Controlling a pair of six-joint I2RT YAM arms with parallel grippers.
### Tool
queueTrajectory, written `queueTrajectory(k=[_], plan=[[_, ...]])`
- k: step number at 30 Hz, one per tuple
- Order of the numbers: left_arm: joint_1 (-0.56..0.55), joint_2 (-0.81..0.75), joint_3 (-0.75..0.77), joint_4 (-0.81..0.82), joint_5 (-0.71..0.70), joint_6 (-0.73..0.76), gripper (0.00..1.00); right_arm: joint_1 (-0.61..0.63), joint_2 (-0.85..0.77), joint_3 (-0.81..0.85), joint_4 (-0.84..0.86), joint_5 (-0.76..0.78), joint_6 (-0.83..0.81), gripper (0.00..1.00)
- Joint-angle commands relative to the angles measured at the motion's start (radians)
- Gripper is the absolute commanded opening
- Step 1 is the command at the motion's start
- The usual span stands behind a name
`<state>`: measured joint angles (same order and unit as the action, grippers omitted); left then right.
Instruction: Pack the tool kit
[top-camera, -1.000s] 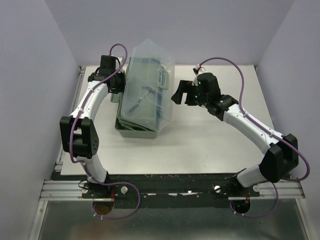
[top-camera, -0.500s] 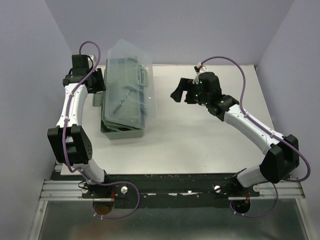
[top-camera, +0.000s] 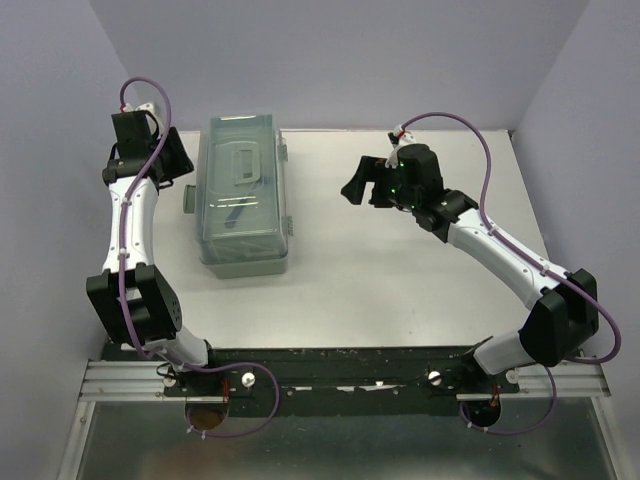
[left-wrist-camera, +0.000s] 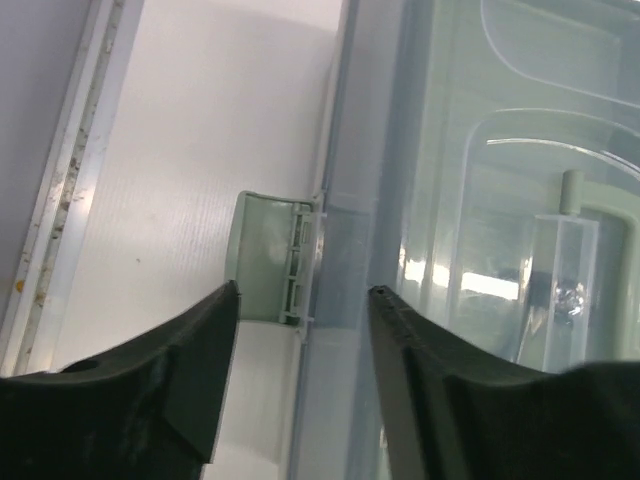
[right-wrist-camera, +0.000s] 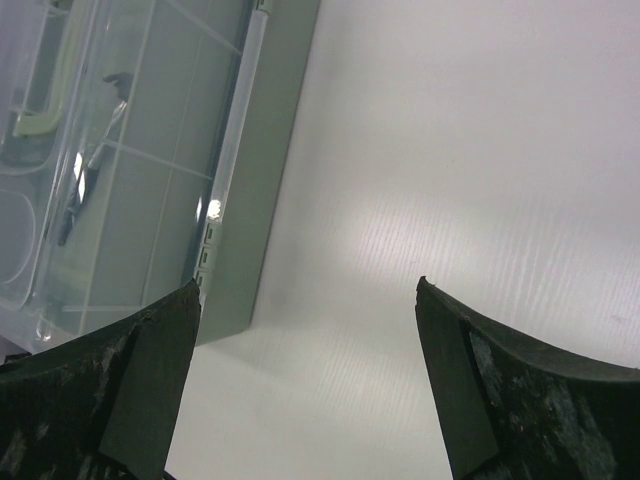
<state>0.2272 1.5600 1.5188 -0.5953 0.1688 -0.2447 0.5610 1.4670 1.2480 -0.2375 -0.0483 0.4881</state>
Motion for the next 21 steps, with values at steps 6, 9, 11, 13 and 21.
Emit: queueTrajectory(k=[6,9,11,13,21], plan=[[-0.002,-0.276,-0.264,0.281,0.054,-0.091,0.99,0.022,0.024,0.054,-0.036,-0.004,-0.060,0.94],[-0.002,-0.206,-0.278,0.264,0.271,-0.163,0.99,0.048,0.058,0.093,-0.045,-0.030,-0.078,0.94],[-0.005,-0.163,-0.301,0.270,0.352,-0.214,0.99,0.072,0.078,0.111,-0.049,-0.033,-0.091,0.94],[-0.025,-0.146,-0.312,0.256,0.335,-0.217,0.99,0.086,0.087,0.120,-0.042,-0.044,-0.086,0.94],[-0.211,-0.120,-0.339,0.193,0.247,-0.188,0.88,0.111,0.078,0.087,-0.023,-0.062,-0.092,0.93]])
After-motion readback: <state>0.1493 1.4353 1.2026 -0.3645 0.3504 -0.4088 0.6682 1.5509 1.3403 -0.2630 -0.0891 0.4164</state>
